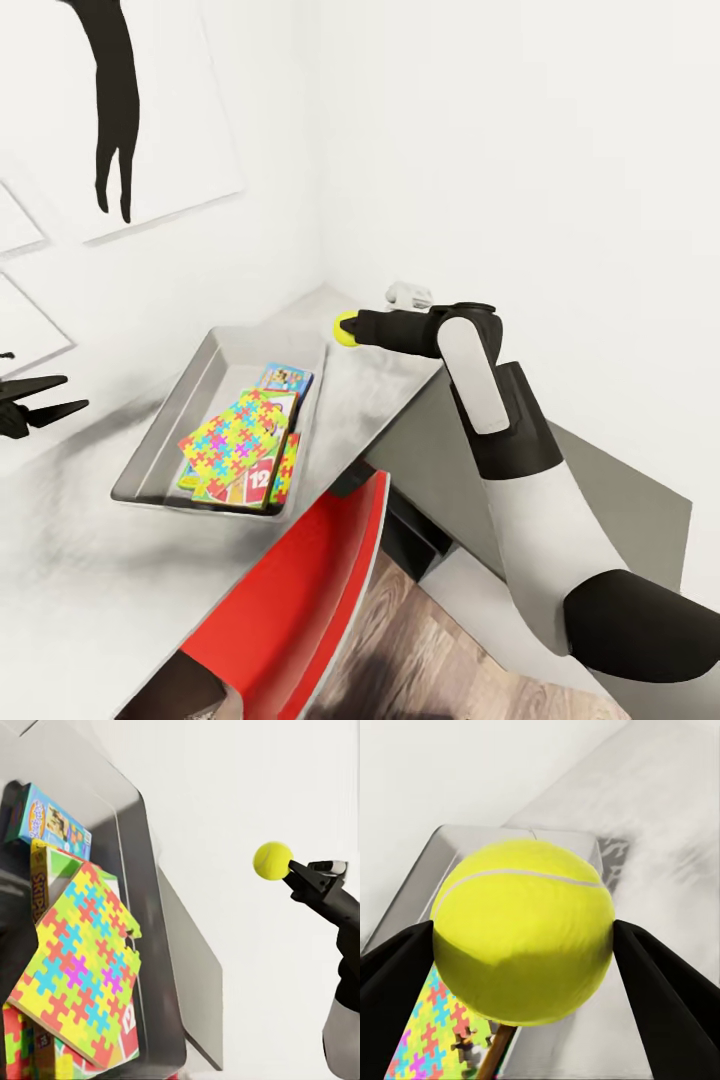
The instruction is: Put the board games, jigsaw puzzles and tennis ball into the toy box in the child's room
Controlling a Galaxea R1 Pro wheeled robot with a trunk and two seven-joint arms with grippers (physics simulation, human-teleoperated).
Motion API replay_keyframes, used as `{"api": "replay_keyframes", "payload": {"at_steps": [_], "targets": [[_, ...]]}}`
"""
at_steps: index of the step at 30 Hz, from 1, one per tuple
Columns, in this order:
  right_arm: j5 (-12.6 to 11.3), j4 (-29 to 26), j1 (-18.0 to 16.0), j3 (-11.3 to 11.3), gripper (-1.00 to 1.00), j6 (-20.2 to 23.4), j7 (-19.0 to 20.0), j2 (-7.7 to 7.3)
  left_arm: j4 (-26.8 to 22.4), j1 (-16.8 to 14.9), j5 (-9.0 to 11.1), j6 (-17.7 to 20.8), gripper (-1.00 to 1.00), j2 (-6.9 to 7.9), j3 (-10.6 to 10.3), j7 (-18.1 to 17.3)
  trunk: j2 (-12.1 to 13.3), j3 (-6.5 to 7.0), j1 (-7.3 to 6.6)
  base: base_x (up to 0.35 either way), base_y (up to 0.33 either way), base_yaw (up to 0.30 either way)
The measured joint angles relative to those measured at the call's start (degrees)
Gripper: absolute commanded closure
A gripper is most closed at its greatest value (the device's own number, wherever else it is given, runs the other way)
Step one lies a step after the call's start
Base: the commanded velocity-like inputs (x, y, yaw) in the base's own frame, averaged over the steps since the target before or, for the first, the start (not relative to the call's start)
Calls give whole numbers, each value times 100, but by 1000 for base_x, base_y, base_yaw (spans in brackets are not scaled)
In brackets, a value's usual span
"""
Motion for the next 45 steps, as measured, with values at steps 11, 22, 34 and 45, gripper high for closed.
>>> {"api": "replay_keyframes", "payload": {"at_steps": [11,22,34,45], "targets": [[-1,13,1,6,100,0,-9,-1,-9,-1,-1,0,-100,-29,-18,2,0,40,-2,-155,-139,50],[7,14,1,11,100,0,-18,-1,-10,0,1,-2,-100,-40,-30,2,0,41,-2,-5,-6,50],[10,3,1,12,100,0,-24,0,-10,0,2,-1,-100,-49,-40,2,0,51,-2,0,0,245],[8,-19,1,13,100,0,-26,-1,-10,0,3,-1,-100,-49,-41,2,0,143,-2,0,0,98]]}}
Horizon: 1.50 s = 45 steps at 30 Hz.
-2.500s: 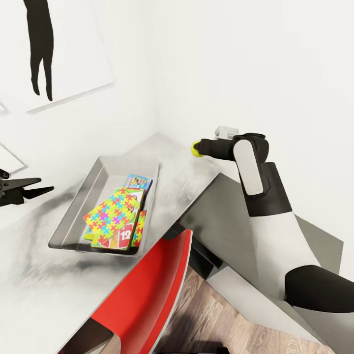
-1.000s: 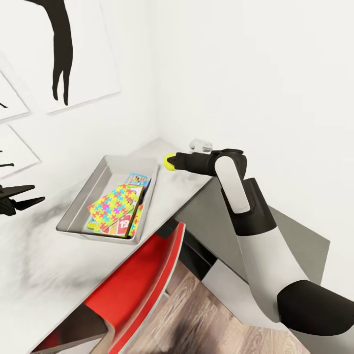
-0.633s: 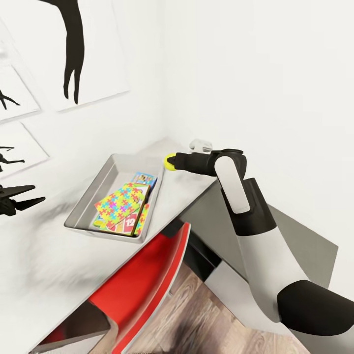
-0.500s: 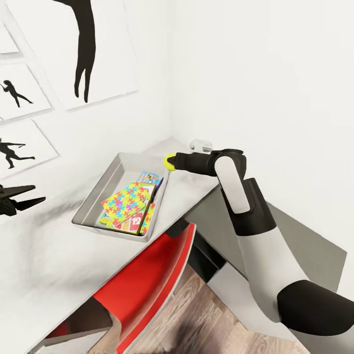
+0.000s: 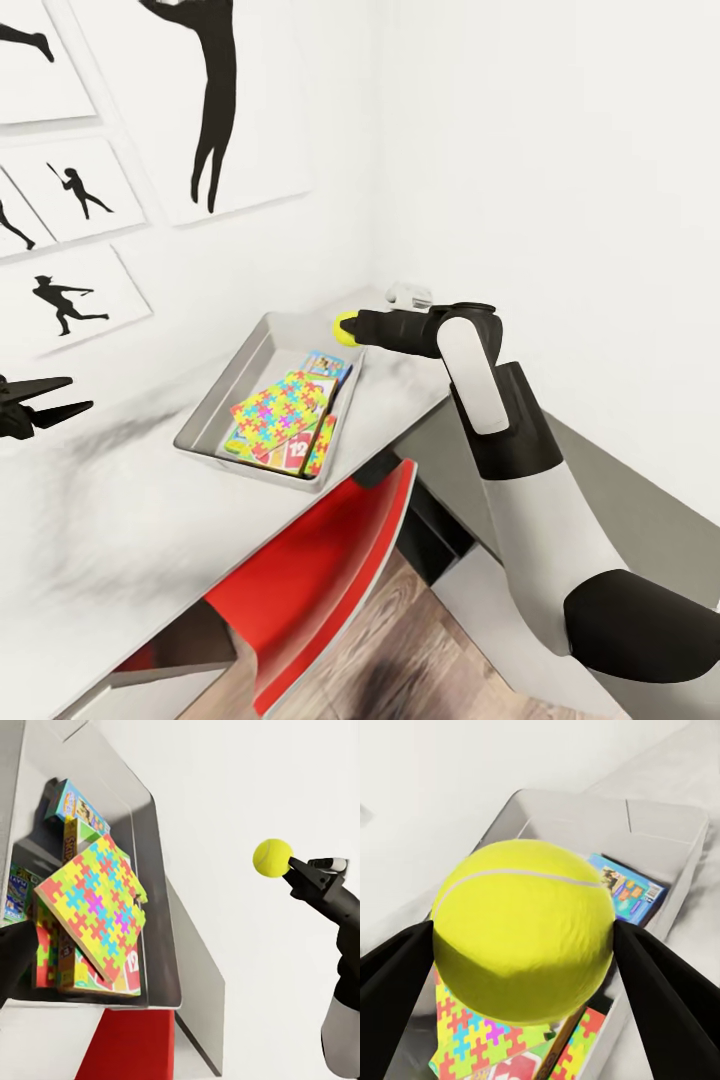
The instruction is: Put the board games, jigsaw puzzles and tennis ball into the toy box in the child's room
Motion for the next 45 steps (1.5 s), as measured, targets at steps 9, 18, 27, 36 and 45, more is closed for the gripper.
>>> {"api": "replay_keyframes", "payload": {"at_steps": [9,18,27,36,45], "targets": [[-1,-2,0,0,100,0,-1,0,0,0,1,0,-100,-8,-6,0,0,82,0,0,0,66],[-5,-4,1,-5,100,1,2,-1,2,-3,0,-1,-100,-19,-11,8,0,162,0,0,0,-147],[-6,-18,57,-16,100,1,12,-1,38,28,-91,-225,-100,-10,-16,8,0,240,0,0,0,-169],[-10,-13,79,-9,100,0,17,-1,677,66,-636,-650,-100,-9,-18,-10,0,320,0,0,0,-123],[-4,-16,80,-1,100,0,17,0,2167,78,-1485,-1676,-100,-23,-24,-738,0,403,0,0,0,-31]]}}
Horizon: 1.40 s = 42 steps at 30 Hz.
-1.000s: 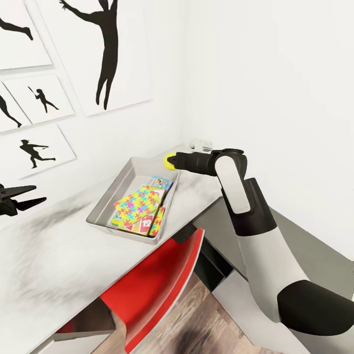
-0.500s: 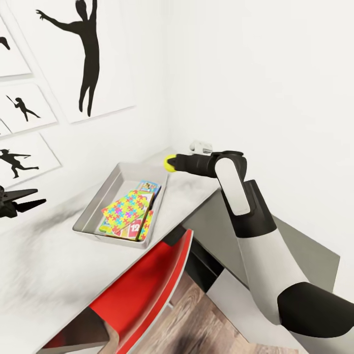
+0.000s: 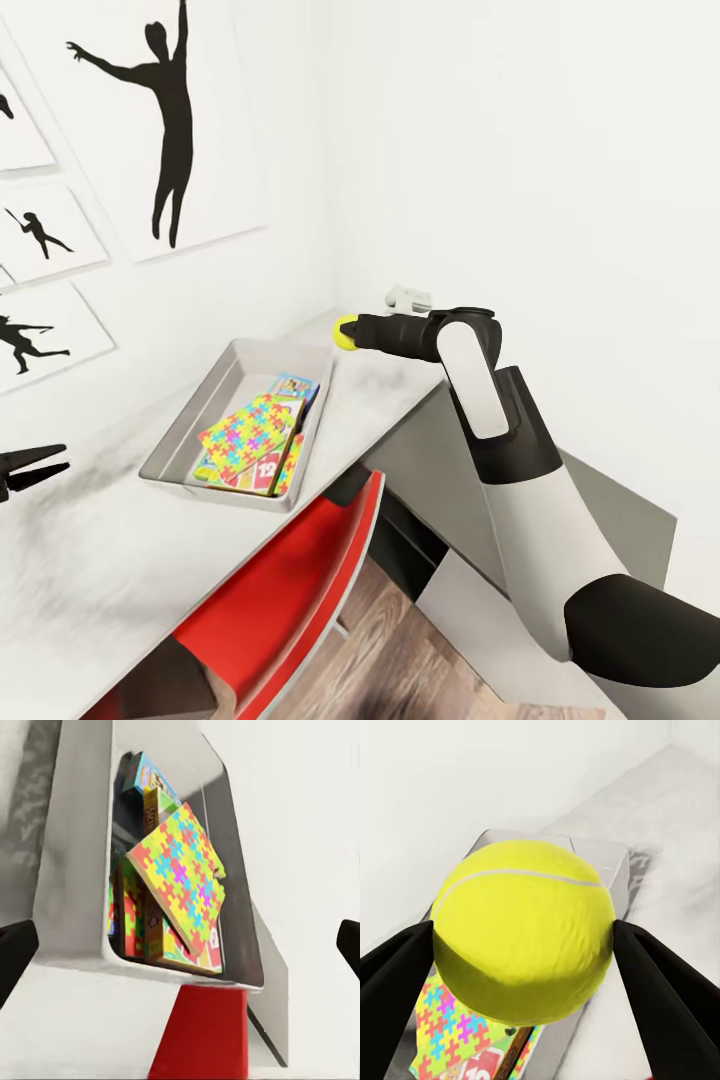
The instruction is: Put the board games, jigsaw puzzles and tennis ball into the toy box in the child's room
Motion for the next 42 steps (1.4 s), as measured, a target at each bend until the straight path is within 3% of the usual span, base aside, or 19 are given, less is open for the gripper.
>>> {"api": "replay_keyframes", "payload": {"at_steps": [4,6,9,19,42], "targets": [[2,-8,10,0,100,0,0,0,659,4,-686,-672,-100,-179,-45,-522,0,38,0,0,0,7],[3,-9,18,1,100,0,0,0,969,2,-929,-993,-100,-286,-56,-737,0,57,0,0,0,52],[3,-26,29,1,100,0,0,0,1190,-4,-1108,-1266,-100,-334,-52,-785,0,86,0,0,0,91],[-1,-30,109,34,100,0,5,1,1267,-6,-1162,-1370,-100,-401,-37,-785,0,180,0,0,0,138],[0,2,160,151,100,-9,-3,1,1269,-5,-1154,-1378,-100,-407,-27,-785,1,347,0,0,30,209]]}}
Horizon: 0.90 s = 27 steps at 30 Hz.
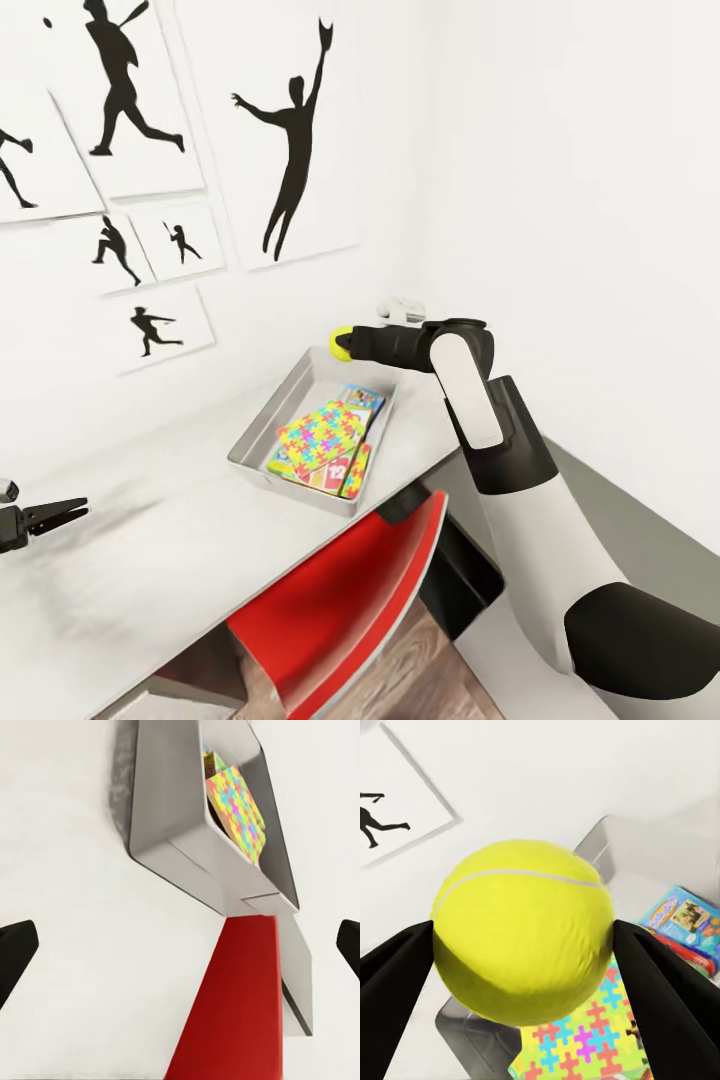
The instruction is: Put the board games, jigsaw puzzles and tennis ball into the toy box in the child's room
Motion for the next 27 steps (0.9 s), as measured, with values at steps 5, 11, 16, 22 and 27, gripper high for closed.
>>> {"api": "replay_keyframes", "payload": {"at_steps": [5,11,16,22,27], "targets": [[-8,1,7,0,100,-9,3,-1,0,-2,-1,1,-100,0,3,-1,-1,28,-2,67,55,209],[-3,12,8,0,100,-8,3,-1,1,-3,-1,-7,-100,-1,8,0,0,36,0,94,66,44],[-2,20,9,0,100,-8,3,0,0,-2,0,-10,-100,0,9,0,0,37,0,10,7,61],[3,21,28,-2,100,-8,3,0,0,-2,0,-10,-100,0,9,0,0,41,0,1,1,145],[3,20,102,-1,100,-8,3,-1,1,-3,-1,-10,-100,-1,9,0,0,42,0,0,0,19]]}}
